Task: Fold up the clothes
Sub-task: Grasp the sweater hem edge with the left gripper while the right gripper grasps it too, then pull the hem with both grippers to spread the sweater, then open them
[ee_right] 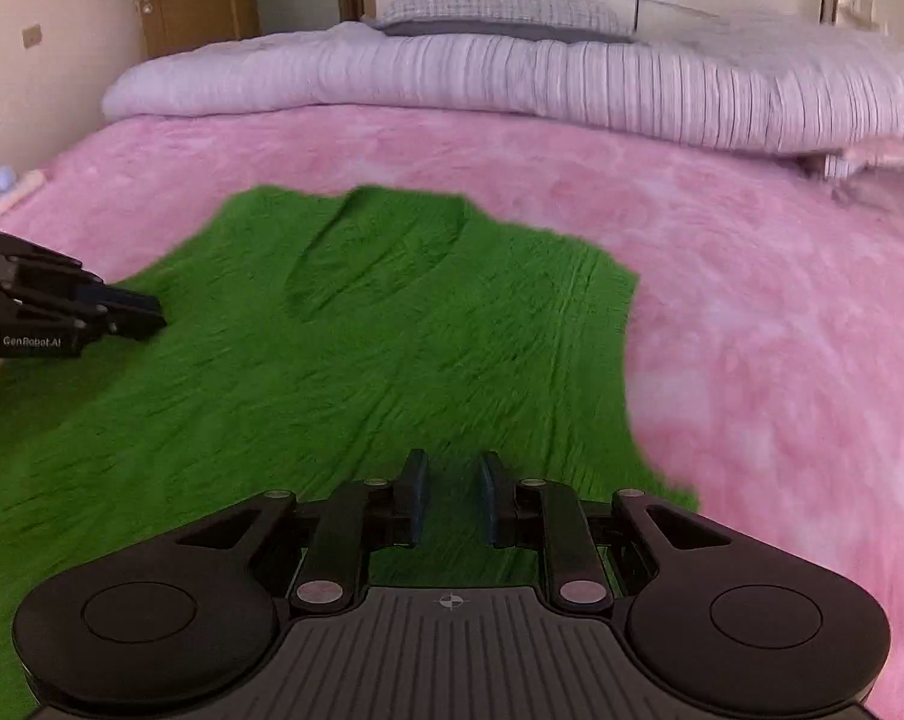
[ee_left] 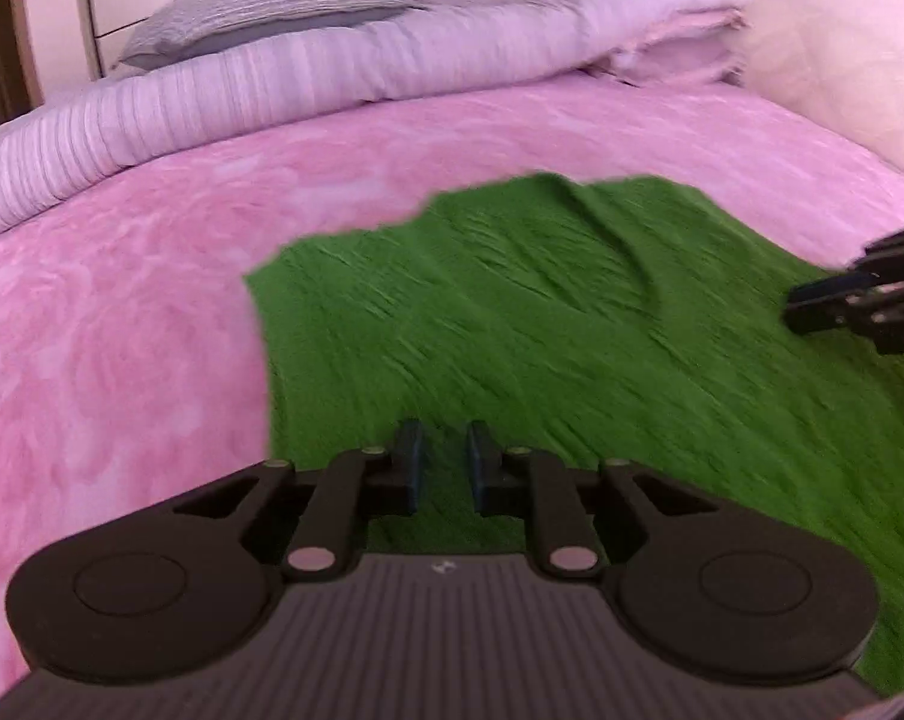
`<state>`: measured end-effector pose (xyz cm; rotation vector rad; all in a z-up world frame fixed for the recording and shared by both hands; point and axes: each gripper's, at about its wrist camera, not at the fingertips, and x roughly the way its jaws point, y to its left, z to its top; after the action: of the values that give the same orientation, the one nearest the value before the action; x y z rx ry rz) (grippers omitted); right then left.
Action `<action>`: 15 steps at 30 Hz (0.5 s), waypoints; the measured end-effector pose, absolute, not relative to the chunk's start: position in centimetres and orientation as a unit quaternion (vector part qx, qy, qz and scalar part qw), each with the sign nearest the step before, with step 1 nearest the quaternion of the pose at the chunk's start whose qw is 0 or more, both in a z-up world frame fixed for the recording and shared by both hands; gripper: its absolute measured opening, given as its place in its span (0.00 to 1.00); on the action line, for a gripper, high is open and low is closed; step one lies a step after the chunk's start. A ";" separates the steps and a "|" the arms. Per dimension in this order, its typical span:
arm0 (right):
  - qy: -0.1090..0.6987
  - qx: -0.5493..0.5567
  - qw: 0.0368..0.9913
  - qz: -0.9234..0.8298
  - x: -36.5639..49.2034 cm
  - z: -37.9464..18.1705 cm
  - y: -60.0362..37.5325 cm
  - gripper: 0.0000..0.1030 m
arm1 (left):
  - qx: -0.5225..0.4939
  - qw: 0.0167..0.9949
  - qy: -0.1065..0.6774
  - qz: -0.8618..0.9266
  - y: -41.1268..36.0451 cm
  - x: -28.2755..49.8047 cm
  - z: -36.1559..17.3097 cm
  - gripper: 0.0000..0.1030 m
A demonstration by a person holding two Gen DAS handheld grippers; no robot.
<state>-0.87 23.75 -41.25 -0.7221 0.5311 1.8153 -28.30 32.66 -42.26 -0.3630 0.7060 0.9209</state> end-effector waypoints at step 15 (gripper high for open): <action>0.237 -0.249 0.575 0.743 1.5 -42.5 35.8 0.18 | -0.217 0.793 0.298 0.484 44.5 -27.8 -42.4 0.03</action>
<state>1.51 35.79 -42.50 -0.5841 0.5551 1.7394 -27.77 44.52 -42.37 -0.4673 0.6410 1.0416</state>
